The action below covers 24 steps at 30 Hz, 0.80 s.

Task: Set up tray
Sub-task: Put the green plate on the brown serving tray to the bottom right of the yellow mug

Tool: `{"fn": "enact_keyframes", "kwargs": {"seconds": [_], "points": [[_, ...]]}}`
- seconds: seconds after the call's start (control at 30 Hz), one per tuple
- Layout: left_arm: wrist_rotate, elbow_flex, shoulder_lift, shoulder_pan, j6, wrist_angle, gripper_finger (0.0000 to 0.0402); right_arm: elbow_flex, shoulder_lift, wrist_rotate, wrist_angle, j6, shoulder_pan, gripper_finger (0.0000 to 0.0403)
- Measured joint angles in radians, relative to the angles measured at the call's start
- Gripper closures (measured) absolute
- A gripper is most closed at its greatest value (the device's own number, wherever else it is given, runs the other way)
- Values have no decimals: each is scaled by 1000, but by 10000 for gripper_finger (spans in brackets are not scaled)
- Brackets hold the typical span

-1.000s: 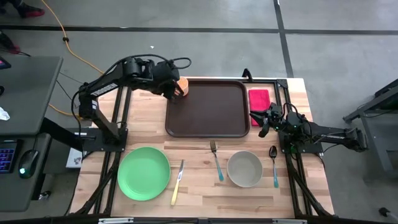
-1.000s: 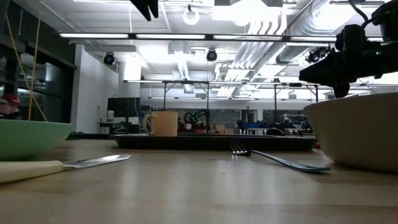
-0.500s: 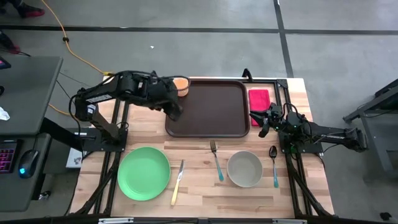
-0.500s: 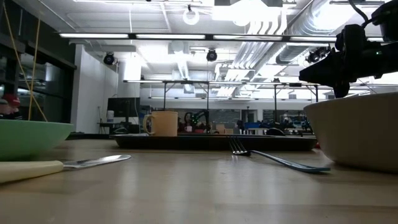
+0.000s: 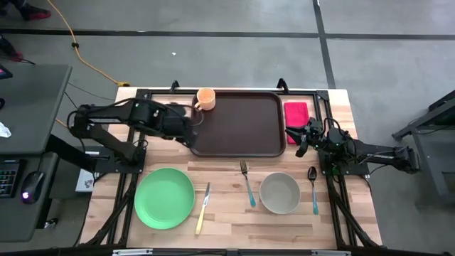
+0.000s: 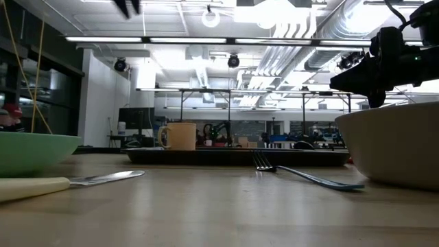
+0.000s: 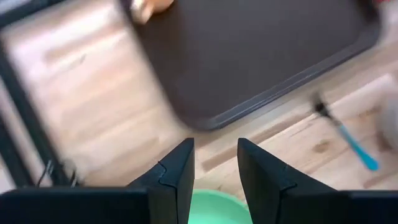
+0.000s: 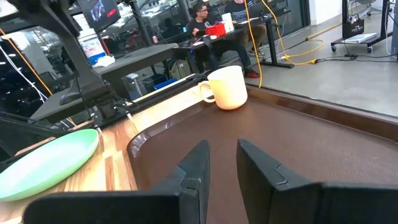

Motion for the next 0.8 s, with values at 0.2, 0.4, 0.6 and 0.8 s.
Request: {"fn": "enact_keyframes", "kwargs": {"seconds": [0.2, 0.4, 0.6, 0.8], "points": [[30, -194, -103, 0, -119, 10, 250, 0, 0, 0, 4, 1, 0, 346], [72, -322, -155, 0, -129, 61, 250, 0, 0, 12, 10, 2, 0, 346], [110, -438, -189, 0, -124, 72, 250, 0, 0, 17, 11, 30, 0, 346], [125, -552, -229, 1, -70, 152, 250, 0, 0, 29, 10, 27, 0, 346]]}}
